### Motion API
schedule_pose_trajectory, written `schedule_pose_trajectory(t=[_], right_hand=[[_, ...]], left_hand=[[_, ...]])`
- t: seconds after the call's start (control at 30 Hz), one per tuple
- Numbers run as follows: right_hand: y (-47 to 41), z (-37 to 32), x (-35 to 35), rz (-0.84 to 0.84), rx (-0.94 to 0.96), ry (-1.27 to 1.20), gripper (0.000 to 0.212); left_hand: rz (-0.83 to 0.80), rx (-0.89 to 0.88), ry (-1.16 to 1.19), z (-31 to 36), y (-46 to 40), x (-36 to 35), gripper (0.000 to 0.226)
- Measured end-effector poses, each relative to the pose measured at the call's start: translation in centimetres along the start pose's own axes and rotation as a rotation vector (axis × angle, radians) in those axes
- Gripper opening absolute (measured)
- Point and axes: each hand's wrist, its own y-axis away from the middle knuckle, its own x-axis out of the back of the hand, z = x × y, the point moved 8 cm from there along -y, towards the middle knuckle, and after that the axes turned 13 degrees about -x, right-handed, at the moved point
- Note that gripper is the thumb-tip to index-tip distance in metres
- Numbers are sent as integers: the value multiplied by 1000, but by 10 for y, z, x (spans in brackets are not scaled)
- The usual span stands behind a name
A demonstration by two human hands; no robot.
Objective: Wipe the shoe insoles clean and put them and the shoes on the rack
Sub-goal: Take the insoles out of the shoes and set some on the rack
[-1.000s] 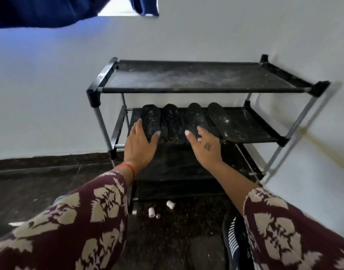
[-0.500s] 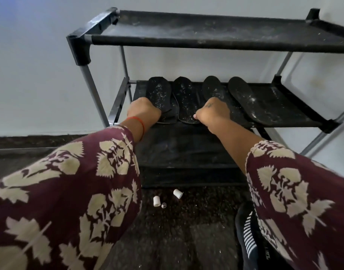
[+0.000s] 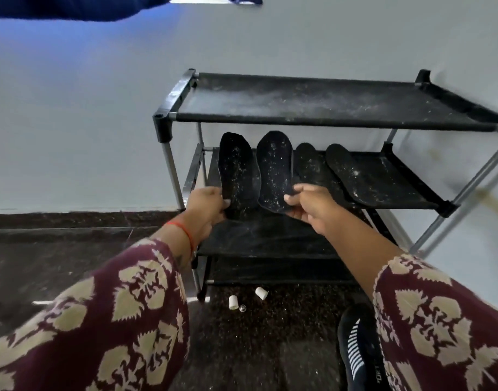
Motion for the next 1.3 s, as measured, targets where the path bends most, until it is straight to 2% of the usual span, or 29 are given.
schedule_pose_trajectory(t=[0.1, 0.3, 0.57, 0.97, 1.3], right_hand=[[26, 28, -1, -100, -45, 82, 32], [56, 114, -6, -249, -189, 282, 32], [17, 233, -29, -315, -334, 462, 32], [-61, 371, -75, -259, -448, 734, 31], [-100, 410, -84, -100, -347, 885, 32]], left_hand=[[-5, 54, 146, -16, 42, 8, 26], [-30, 148, 212, -79, 124, 32, 36], [57, 323, 196, -212, 167, 79, 38], [248, 554, 16, -363, 172, 119, 38], [264, 590, -190, -410, 158, 135, 35]])
